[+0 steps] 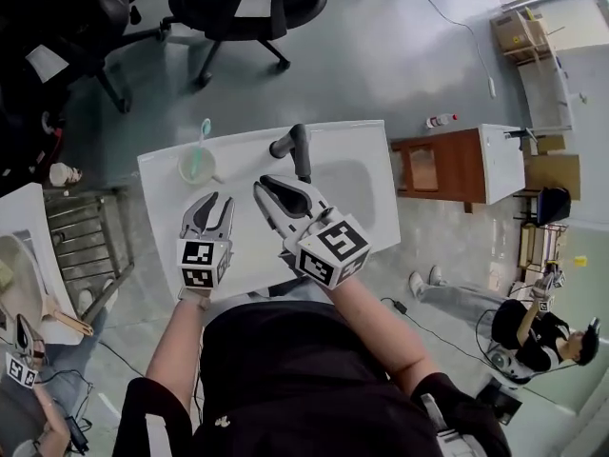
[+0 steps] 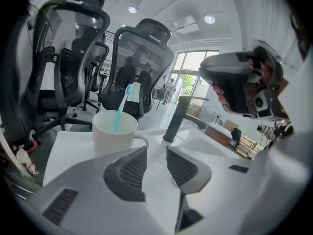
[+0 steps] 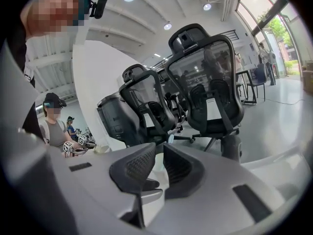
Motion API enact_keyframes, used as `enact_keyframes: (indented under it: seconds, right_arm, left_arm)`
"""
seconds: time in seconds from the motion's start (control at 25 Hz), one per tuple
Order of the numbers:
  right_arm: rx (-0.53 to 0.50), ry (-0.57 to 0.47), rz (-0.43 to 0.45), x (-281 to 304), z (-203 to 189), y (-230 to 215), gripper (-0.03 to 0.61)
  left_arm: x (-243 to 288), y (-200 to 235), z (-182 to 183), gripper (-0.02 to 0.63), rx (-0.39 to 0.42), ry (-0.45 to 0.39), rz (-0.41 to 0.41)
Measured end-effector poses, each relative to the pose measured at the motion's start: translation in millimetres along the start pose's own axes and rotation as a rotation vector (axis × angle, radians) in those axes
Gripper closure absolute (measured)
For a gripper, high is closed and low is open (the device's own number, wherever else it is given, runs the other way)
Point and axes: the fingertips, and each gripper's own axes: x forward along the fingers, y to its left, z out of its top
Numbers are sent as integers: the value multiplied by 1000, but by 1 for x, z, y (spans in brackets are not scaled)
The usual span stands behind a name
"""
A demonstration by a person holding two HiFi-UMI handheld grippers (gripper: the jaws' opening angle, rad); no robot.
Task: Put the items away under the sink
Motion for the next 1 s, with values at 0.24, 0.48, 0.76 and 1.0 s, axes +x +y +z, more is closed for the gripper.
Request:
enact_keyframes:
  seconds: [0.24, 0.48, 0.76, 1.0]
  right_arm:
    - [51, 42, 14, 40, -13, -9, 523]
    - [57, 104, 48, 77, -27, -11, 522]
    - [86, 186, 89, 114, -35, -21, 472]
    - [113, 254, 139, 139, -47, -26, 451]
  left_arm:
    - [12, 12, 8, 466, 8, -60, 70]
    - [26, 7, 5, 466, 15, -73, 68]
    - [36, 12, 9, 466, -17, -105, 149]
    - [44, 15, 10, 466, -32, -130, 152]
